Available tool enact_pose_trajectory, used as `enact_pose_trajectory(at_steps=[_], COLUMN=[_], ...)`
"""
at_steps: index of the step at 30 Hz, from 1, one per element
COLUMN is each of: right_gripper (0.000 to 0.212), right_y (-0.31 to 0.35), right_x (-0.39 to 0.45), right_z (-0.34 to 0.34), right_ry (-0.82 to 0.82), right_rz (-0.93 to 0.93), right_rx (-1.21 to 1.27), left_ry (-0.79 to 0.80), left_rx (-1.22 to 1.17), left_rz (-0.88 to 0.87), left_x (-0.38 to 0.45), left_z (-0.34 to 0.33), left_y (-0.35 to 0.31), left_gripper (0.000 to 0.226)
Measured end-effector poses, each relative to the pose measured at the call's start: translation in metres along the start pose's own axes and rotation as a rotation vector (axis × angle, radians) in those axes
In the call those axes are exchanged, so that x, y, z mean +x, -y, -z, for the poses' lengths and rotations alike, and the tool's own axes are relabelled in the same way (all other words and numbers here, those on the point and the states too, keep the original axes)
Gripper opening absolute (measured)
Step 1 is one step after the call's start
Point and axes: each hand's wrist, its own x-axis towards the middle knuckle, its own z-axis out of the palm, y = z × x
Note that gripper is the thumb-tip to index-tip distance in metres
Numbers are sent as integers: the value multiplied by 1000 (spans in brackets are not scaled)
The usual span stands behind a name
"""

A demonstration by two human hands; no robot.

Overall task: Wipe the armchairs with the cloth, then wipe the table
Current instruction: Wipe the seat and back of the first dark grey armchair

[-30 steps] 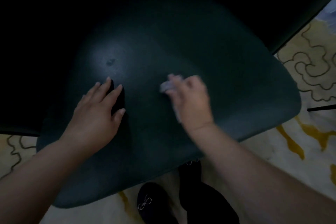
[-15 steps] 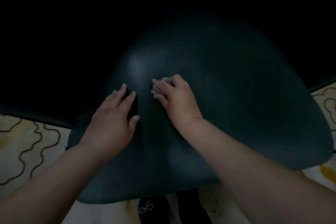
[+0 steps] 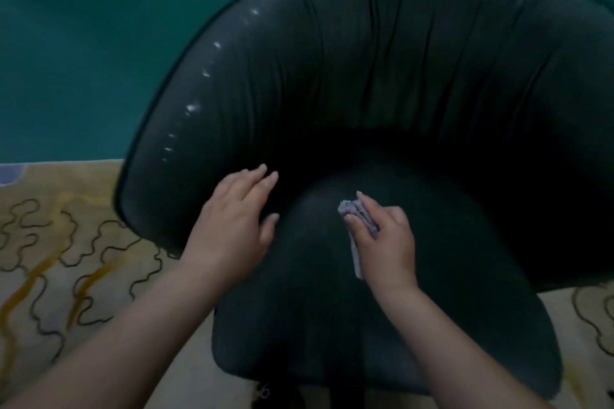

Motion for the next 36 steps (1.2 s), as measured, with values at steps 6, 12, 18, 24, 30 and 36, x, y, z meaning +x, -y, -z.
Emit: enact_pose_trajectory(at_steps=[6, 12, 18, 24, 30, 36], right_gripper=[41, 41, 45, 51, 50, 50], right_y=[78, 125, 159, 199, 201, 197], right_x=[12, 9, -4, -29, 1, -22], right_z=[-17, -71, -146, -210, -226, -235], right_ry=[16, -29, -145, -369, -544, -503], right_rz=[87, 96, -18, 65, -28, 109], right_rx=[63, 140, 212, 70, -34, 13], left_ry=[-131, -72, 173, 359, 410, 412], left_rx=[-11, -72, -211, -308, -404, -496], left_rz=[58, 83, -61, -194, -211, -200], left_x=[5, 29, 66, 84, 94, 100], left_z=[83, 116, 116, 121, 119, 112], left_y=[38, 112, 166, 189, 199, 206], left_gripper=[56, 60, 69, 74, 87, 93])
